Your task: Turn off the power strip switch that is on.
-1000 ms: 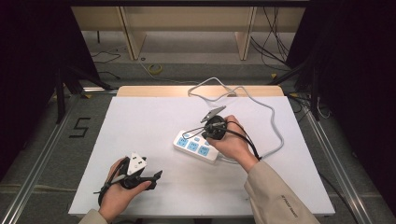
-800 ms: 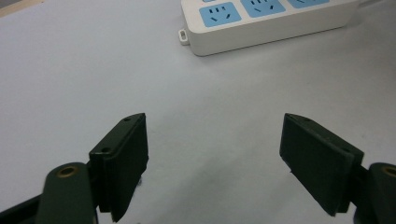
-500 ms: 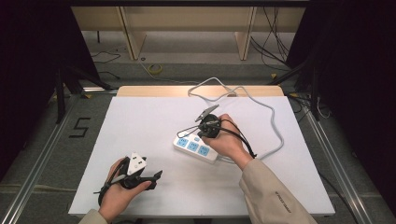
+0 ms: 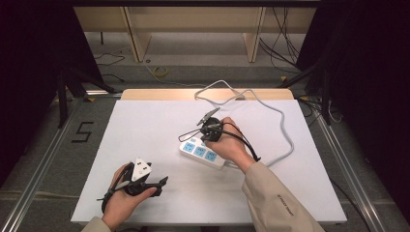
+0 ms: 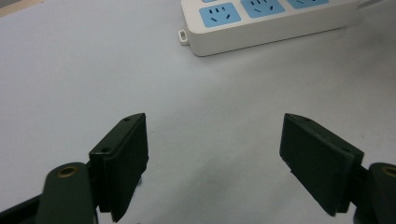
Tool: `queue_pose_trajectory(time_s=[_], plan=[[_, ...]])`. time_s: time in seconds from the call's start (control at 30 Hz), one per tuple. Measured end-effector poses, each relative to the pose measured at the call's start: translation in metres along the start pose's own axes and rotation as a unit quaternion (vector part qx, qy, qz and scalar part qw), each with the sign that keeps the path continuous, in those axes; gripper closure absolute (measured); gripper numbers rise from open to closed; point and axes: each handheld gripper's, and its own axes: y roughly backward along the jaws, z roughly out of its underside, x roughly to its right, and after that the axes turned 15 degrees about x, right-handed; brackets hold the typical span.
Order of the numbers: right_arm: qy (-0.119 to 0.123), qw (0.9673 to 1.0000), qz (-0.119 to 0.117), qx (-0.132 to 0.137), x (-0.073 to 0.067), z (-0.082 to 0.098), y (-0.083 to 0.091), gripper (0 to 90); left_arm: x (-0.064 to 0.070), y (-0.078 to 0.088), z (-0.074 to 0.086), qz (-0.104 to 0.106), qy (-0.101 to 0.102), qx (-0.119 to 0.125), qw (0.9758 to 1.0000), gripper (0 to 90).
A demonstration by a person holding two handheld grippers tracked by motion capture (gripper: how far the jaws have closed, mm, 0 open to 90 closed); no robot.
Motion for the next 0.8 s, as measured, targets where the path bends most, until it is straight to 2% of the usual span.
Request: queue_pose_trajectory(time_s=[0.8], plan=[[-0.009, 0.9999, -0.007, -0.011, -0.002, -0.01, -0.027, 90.0, -0.001, 0.0, 0.0, 0.001, 0.0, -0.001, 1.0, 23.4]])
